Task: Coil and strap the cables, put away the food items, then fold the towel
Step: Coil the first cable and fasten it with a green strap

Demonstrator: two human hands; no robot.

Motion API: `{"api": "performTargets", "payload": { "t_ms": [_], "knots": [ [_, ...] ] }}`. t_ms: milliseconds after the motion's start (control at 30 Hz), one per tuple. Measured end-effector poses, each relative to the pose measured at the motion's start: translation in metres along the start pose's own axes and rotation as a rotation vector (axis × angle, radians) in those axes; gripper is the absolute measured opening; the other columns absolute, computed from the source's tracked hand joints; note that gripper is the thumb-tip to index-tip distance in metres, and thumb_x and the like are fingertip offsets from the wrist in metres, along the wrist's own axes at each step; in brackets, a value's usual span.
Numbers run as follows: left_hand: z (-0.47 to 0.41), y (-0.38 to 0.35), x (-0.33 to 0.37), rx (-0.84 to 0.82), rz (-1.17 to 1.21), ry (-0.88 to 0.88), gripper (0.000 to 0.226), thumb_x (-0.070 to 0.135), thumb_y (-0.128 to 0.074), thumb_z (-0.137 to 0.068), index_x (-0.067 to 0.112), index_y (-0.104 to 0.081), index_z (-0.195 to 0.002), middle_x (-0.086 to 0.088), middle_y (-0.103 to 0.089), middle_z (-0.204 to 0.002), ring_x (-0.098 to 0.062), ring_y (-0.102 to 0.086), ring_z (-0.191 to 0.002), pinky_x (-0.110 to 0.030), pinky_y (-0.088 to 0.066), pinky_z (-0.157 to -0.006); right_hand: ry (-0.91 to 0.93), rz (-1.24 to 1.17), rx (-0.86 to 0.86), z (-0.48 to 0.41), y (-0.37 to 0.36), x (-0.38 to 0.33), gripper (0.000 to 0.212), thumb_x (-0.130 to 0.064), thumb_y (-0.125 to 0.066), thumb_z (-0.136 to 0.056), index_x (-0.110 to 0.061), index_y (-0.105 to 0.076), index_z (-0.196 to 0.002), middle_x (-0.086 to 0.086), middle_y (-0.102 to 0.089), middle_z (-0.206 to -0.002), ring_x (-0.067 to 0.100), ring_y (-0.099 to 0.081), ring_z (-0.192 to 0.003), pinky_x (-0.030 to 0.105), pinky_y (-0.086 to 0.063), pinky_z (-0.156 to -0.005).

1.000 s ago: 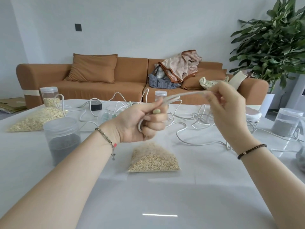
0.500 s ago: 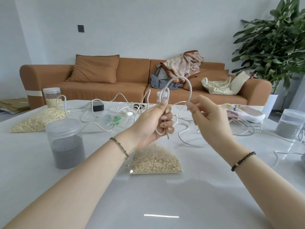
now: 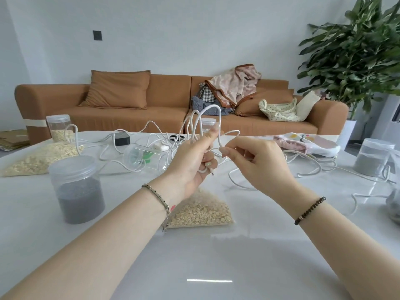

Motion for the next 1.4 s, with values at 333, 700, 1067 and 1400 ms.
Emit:
{"api": "performTargets", "payload": {
  "t_ms": [333,700,1067,1400],
  "knots": [
    [-0.007,0.003,0.002,-0.062,0.056,0.014,0.032,0.044,-0.055,-0.099,0.02,-0.049,-0.079,0.005,-0.041,-0.069,-0.008,-0.033,-0.056,-0.021,-0.03,-0.052,0.076,0.036,-0.063,0.002,-0.005,-0.016,0.04,-0.058,-0.047,-0.092,-0.025,-0.062,-0.076,-0.013,-0.043,-0.054,0.01,-0.042,-0.055,0.02,-0.03,-0.051],
    [-0.019,0.028,0.025,0.031,0.549,-0.033,0.048,0.045,-0.037,-0.106,0.016,-0.044,-0.068,0.005,-0.039,-0.057,-0.01,-0.051,-0.054,-0.032,-0.061,-0.073,-0.033,-0.016,-0.171,0.002,-0.009,0.005,0.055,-0.061,-0.045,-0.093,-0.016,-0.036,-0.062,0.002,-0.029,-0.056,0.021,-0.027,-0.057,0.035,-0.028,-0.051],
    [-0.024,0.051,0.05,0.082,0.678,-0.126,0.049,0.045,-0.038,-0.107,0.019,-0.041,-0.066,0.008,-0.025,-0.053,-0.006,-0.022,-0.04,-0.016,-0.025,-0.037,-0.336,-0.235,-0.38,0.008,-0.014,0.049,0.048,-0.07,-0.058,-0.079,-0.028,-0.079,-0.071,0.01,-0.04,-0.053,0.013,-0.029,-0.047,0.021,-0.025,-0.049],
    [-0.012,0.021,0.014,-0.011,0.191,0.134,0.031,0.029,-0.047,-0.106,0.017,-0.047,-0.078,0.005,-0.043,-0.059,-0.007,-0.042,-0.05,-0.019,-0.047,-0.053,-0.193,-0.238,-0.165,-0.003,-0.006,0.031,0.017,-0.037,-0.077,-0.082,-0.028,-0.076,-0.067,-0.011,-0.056,-0.062,0.008,-0.038,-0.059,0.018,-0.03,-0.058]
  ]
}}
Point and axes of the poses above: each hand's wrist, its own z-axis away from the middle knuckle, its own y-axis out of the back of the hand, x = y × z, the point moved 9 cm from there along -z, towards the middle knuckle
